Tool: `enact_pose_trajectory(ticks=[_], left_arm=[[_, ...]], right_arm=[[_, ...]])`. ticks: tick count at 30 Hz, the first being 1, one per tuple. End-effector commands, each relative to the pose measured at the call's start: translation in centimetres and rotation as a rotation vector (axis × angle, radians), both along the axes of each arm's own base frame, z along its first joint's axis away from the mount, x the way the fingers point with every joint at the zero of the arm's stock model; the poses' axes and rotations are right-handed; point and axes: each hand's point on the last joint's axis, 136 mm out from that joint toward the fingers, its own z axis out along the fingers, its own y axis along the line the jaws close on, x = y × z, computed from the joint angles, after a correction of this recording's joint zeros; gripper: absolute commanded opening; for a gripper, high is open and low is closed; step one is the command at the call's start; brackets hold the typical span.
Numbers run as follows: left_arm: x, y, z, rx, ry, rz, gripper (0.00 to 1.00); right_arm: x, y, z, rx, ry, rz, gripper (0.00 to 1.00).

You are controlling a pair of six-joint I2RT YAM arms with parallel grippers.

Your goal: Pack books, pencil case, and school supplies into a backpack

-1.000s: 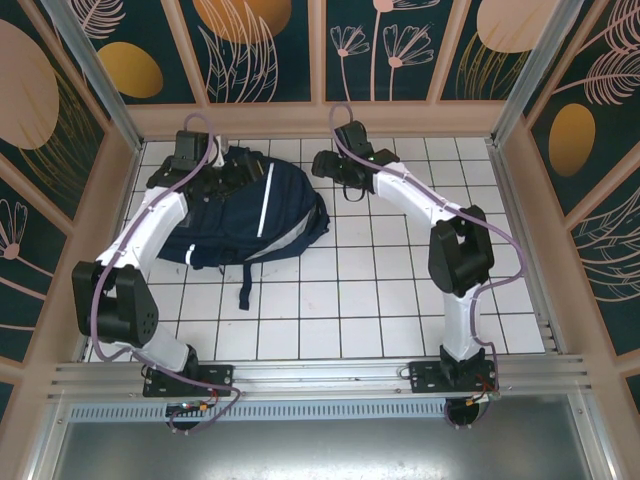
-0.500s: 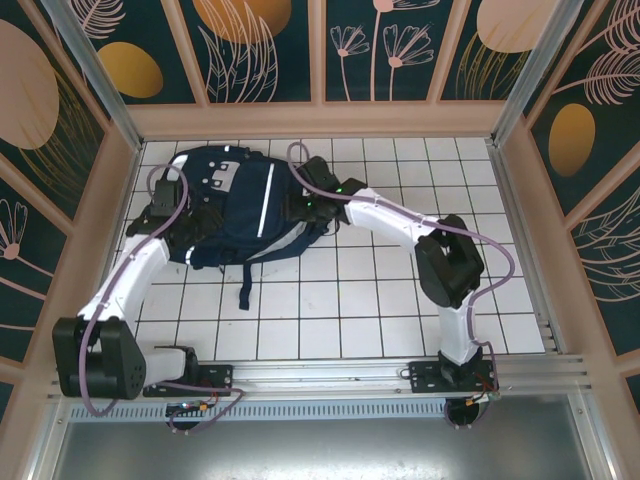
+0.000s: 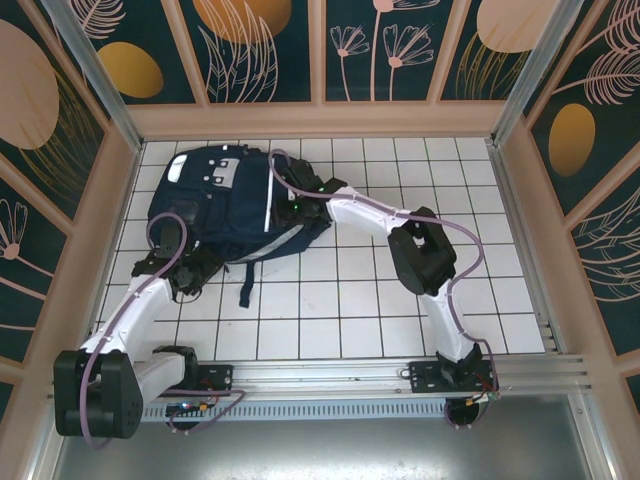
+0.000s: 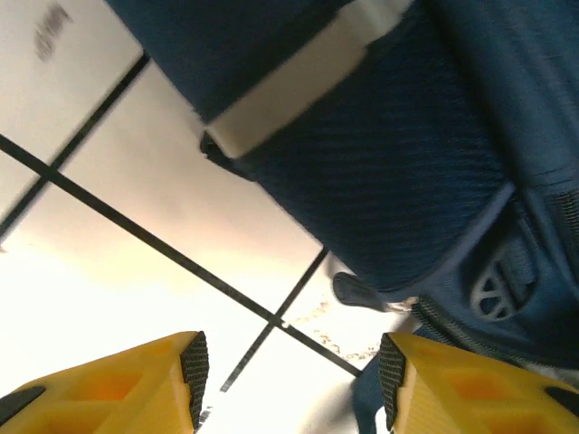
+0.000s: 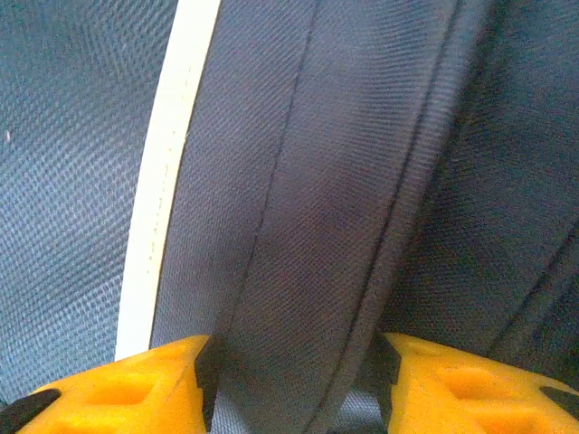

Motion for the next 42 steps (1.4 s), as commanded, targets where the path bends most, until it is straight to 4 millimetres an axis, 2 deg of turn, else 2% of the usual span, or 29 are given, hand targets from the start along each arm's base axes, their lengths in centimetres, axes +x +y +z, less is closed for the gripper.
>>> enact_pose_trajectory(ticks=[1, 4, 7, 10, 13, 17, 21, 25, 28, 32, 42], left_arm=[[2.2, -2.2, 1.7, -0.167, -0.139, 0.008, 0.55], [3.1, -2.9, 1.8, -0.228, -0.186, 0.021, 0.55], [4.1, -2.9, 1.8, -0.225, -0.205, 0.021, 0.55], [5.0, -3.1, 1.5, -0.235, -0.213, 0.010, 0.54], [5.4, -3.4, 0.6, -0.247, -0.197, 0.006, 0.54], [5.4, -3.7, -0.5, -0.270, -0.179, 0.008, 0.53], [5.6, -3.4, -0.8, -0.252, -0.179, 0.017, 0.49], [6.1, -3.0, -1.0, -0.225, -0.184, 0.021, 0.33], [6.4, -2.9, -1.2, -0.205, -0.173, 0.013, 0.27], [6.6, -2.7, -1.5, -0.184, -0.157, 0.001, 0.21], [8.4, -2.0, -2.0, -0.118, -0.146, -0.009, 0.19]], right_arm=[[4.1, -3.5, -1.5, -0.069, -0.021, -0.056, 0.52], [5.8, -4.1, -0.4, -0.075, -0.057, -0.049, 0.52], [6.2, -4.1, 1.6, -0.064, -0.103, -0.033, 0.53], [4.7, -3.4, 3.7, -0.021, -0.143, -0.001, 0.53], [2.1, -2.6, 4.5, -0.002, -0.170, 0.025, 0.53], [-2.1, -1.4, 3.6, 0.018, -0.164, 0.060, 0.50], [-6.4, 0.7, 2.2, 0.045, -0.160, 0.120, 0.38], [-9.5, 3.4, 0.2, 0.070, -0.138, 0.193, 0.31], [-10.3, 5.1, -0.7, 0.075, -0.154, 0.212, 0.33], [-10.0, 6.6, -1.5, 0.097, -0.162, 0.207, 0.36], [-9.3, 8.1, -4.6, 0.067, -0.152, 0.218, 0.36]])
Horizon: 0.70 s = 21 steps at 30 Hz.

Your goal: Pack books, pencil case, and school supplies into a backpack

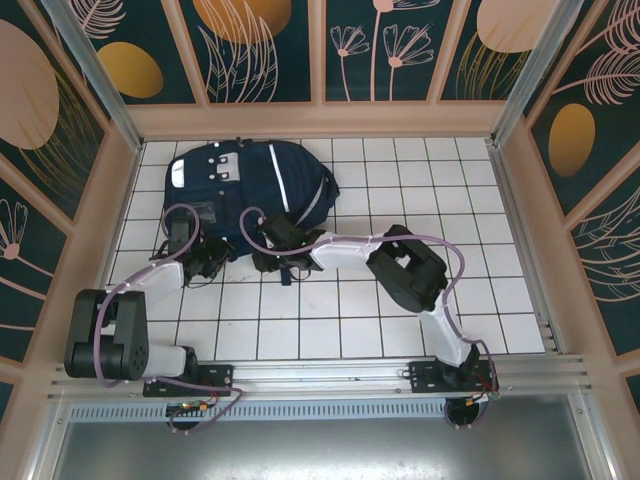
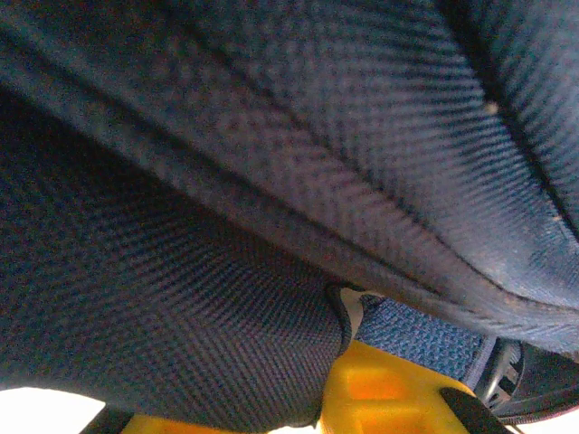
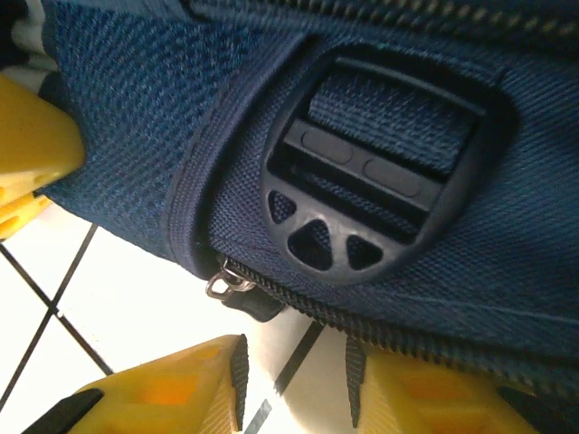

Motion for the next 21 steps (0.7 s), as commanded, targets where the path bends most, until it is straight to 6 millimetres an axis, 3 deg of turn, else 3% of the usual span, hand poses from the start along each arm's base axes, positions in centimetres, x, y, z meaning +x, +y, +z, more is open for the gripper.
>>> enact_pose_trajectory(ticks=[1, 11, 16, 19, 21], left_arm=[[1.7, 1.0, 0.1, 0.072, -0.028, 0.004, 0.19], [2.3, 0.6, -0.2, 0.062, -0.016, -0.012, 0.17], [2.4, 0.7, 0.0, 0.062, -0.021, -0.009, 0.17], [2.5, 0.7, 0.0, 0.064, -0.021, -0.010, 0.17], [2.5, 0.8, 0.0, 0.068, -0.019, -0.008, 0.16]], right_arm=[[1.4, 1.9, 1.1, 0.040, -0.044, -0.012, 0.36], [2.8, 2.3, -0.2, 0.013, -0.058, -0.060, 0.38], [3.5, 2.0, -1.2, -0.016, -0.071, -0.098, 0.32], [3.8, 1.6, -1.5, -0.037, -0.084, -0.113, 0.19], [3.9, 1.2, -1.3, -0.050, -0.092, -0.124, 0.02]])
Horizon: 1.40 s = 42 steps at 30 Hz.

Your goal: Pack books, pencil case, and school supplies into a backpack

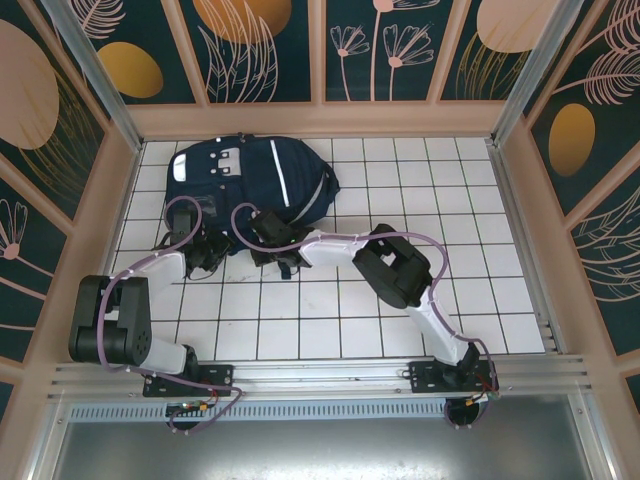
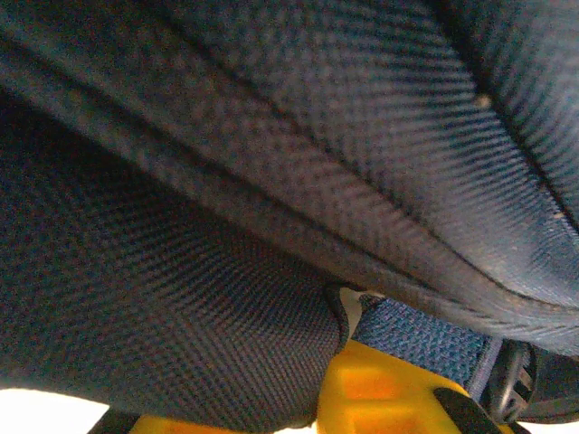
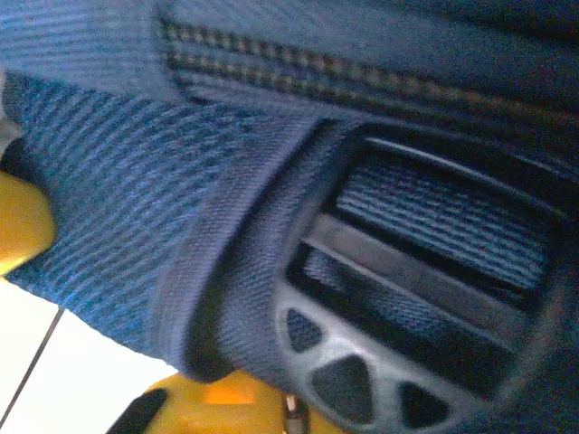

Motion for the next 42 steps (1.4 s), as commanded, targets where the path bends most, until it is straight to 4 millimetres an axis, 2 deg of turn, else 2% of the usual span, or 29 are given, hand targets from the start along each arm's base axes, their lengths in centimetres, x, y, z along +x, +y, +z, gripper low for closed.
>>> enact_pose_trajectory(ticks=[1, 5, 10, 18, 23, 26, 28, 32, 35, 37, 39, 41, 42], left_arm=[[0.9, 0.8, 0.0, 0.051, -0.014, 0.006, 0.14], [0.8, 1.4, -0.2, 0.088, 0.006, 0.023, 0.00], [0.1, 3.1, -0.5, 0.176, 0.052, 0.059, 0.00], [-2.4, 6.8, -2.3, 0.215, 0.170, 0.158, 0.00], [-3.1, 9.7, -1.9, 0.238, 0.191, 0.232, 0.00], [-3.3, 12.2, -1.1, 0.287, 0.195, 0.292, 0.00], [-3.1, 13.8, -0.7, 0.310, 0.191, 0.322, 0.00], [-1.2, 16.3, 0.0, 0.321, 0.200, 0.329, 0.00], [0.5, 16.4, 1.2, 0.308, 0.180, 0.295, 0.02], [1.2, 15.7, 2.2, 0.267, 0.147, 0.273, 0.17], [1.4, 14.6, 3.1, 0.208, 0.103, 0.254, 0.38], [1.3, 13.2, 3.6, 0.133, 0.072, 0.243, 0.51], [1.2, 12.4, 3.7, 0.088, 0.063, 0.234, 0.53]], right_arm=[[0.7, -0.6, -0.3, -0.042, -0.031, -0.041, 0.00], [0.6, -1.6, 1.1, -0.049, -0.047, -0.059, 0.00], [0.7, -4.3, 2.4, -0.054, -0.039, -0.102, 0.00], [2.4, -12.0, 2.7, -0.110, -0.018, -0.217, 0.00], [4.6, -16.2, 2.0, -0.194, -0.032, -0.277, 0.00], [5.8, -17.8, 1.8, -0.215, -0.040, -0.296, 0.00], [6.0, -17.5, 1.9, -0.197, -0.028, -0.281, 0.00], [5.2, -15.1, 2.5, -0.180, -0.035, -0.211, 0.00], [4.0, -12.6, 3.1, -0.146, -0.026, -0.162, 0.00], [3.2, -11.0, 3.5, -0.131, -0.026, -0.136, 0.00], [2.4, -9.5, 3.9, -0.108, -0.019, -0.113, 0.00], [1.8, -8.2, 4.2, -0.075, 0.001, -0.096, 0.00], [1.5, -7.5, 4.4, -0.054, 0.012, -0.088, 0.00]])
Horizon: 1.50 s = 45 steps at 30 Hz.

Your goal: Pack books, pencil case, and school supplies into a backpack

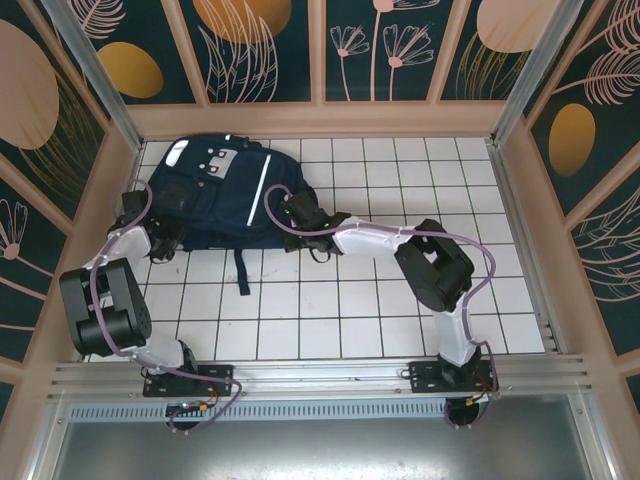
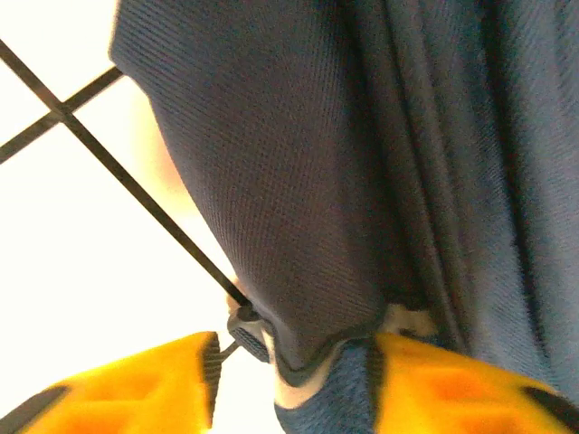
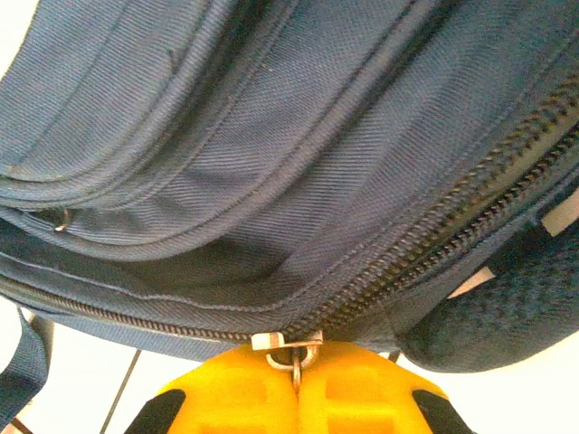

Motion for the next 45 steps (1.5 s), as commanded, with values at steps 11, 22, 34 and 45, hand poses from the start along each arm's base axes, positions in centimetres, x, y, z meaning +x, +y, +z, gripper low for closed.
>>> enact_pose_trajectory(ticks=[11, 22, 34, 45], left_arm=[[-3.3, -11.3, 2.1, -0.334, -0.124, -0.051, 0.55], [-2.7, -19.6, 2.3, -0.459, -0.177, -0.117, 0.57], [-0.6, -21.6, -0.4, -0.327, -0.102, -0.110, 0.19], [-6.3, -14.6, -1.6, -0.124, 0.008, 0.013, 0.00]], right_arm=[[-1.3, 3.7, 0.4, 0.052, 0.050, 0.043, 0.00], [-2.1, 3.2, 0.1, 0.052, 0.061, 0.056, 0.00], [-2.8, 2.3, 0.2, 0.039, 0.060, 0.049, 0.00], [1.9, -3.6, -0.4, -0.052, 0.017, -0.076, 0.00]])
